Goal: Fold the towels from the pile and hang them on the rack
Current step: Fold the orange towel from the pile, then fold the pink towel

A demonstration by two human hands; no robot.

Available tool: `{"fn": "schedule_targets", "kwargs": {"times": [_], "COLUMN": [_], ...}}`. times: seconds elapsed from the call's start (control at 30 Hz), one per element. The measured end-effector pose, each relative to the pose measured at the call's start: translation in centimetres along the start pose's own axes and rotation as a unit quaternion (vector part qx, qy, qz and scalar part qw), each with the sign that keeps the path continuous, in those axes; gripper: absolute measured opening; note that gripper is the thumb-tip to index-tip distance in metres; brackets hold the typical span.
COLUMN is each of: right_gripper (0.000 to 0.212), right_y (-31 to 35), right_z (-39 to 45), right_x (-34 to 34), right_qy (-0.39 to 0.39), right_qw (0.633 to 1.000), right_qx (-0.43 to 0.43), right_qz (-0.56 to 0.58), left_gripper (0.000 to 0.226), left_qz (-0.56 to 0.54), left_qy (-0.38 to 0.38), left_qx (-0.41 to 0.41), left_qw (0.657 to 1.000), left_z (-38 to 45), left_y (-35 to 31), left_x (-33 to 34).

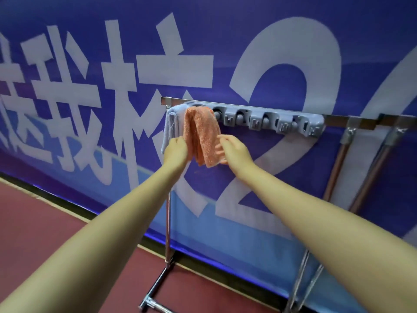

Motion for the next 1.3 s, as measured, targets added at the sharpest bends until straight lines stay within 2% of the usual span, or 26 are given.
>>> {"fn": "schedule_targets", "kwargs": {"times": [0.07, 0.13, 0.23, 0.4, 0.5, 0.6, 0.7, 0.83, 0.93, 1.1, 1.23, 1.3], "right_gripper": [0.019, 0.017, 0.018, 0.021, 0.024, 0.025, 0.026, 0.024, 0.023, 0.028, 0.023, 0.022], "right_y": [-1.6, -4.1, -8.2, -13.5, -15.5, -17.5, -20.5, -26.2, -30.9, -38.6, -44.8, -48.1], "right_z": [-5.5, -11.2, -19.3, -30.2, -35.2, -38.7, -42.1, -48.0, -51.9, -56.5, -58.2, -58.6], "right_x": [-1.8, -3.7, -6.4, -12.2, -15.7, -18.2, -18.9, -17.4, -15.8, -14.8, -15.4, -15.4], "right_qy": [-0.007, -0.026, -0.04, -0.135, -0.208, -0.236, -0.223, -0.166, -0.141, -0.111, -0.082, -0.067], "right_qw": [0.995, 0.977, 0.956, 0.914, 0.885, 0.878, 0.881, 0.874, 0.847, 0.781, 0.764, 0.762], "right_qx": [0.08, 0.17, 0.254, 0.334, 0.355, 0.361, 0.383, 0.442, 0.5, 0.607, 0.638, 0.644], "right_qz": [0.066, 0.124, 0.138, 0.189, 0.217, 0.209, 0.168, 0.118, 0.111, 0.098, 0.051, -0.005], "left_gripper": [0.033, 0.021, 0.016, 0.014, 0.016, 0.023, 0.024, 0.02, 0.015, 0.023, 0.022, 0.018], "left_qz": [0.032, -0.007, -0.021, 0.033, 0.048, 0.064, 0.075, 0.108, 0.151, 0.232, 0.319, 0.327], "left_qy": [0.005, 0.022, 0.063, 0.162, 0.193, 0.212, 0.219, 0.228, 0.233, 0.258, 0.289, 0.294], "left_qx": [0.005, -0.003, -0.002, -0.009, -0.041, -0.067, -0.087, -0.138, -0.183, -0.285, -0.263, -0.287], "left_qw": [0.999, 1.0, 0.998, 0.986, 0.979, 0.973, 0.969, 0.958, 0.943, 0.894, 0.863, 0.851], "left_z": [-3.5, -7.8, -14.3, -24.0, -29.3, -33.2, -36.2, -38.5, -39.2, -39.2, -38.0, -37.8], "left_y": [0.0, -0.1, 0.8, 4.8, 7.6, 11.3, 15.5, 22.5, 29.2, 41.2, 48.7, 52.2], "left_x": [0.0, 1.1, 3.6, 8.9, 11.9, 14.4, 16.2, 18.2, 19.0, 20.0, 21.2, 21.6]}}
Point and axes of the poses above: each hand's wrist, its own z-axis towards the middle knuckle, its own x-axis out of the palm, y = z × x, the point moved 6 cm from there along z, towards the middle knuckle, and after that the axes turned 4 degrees about -x, right-handed, at the moved point
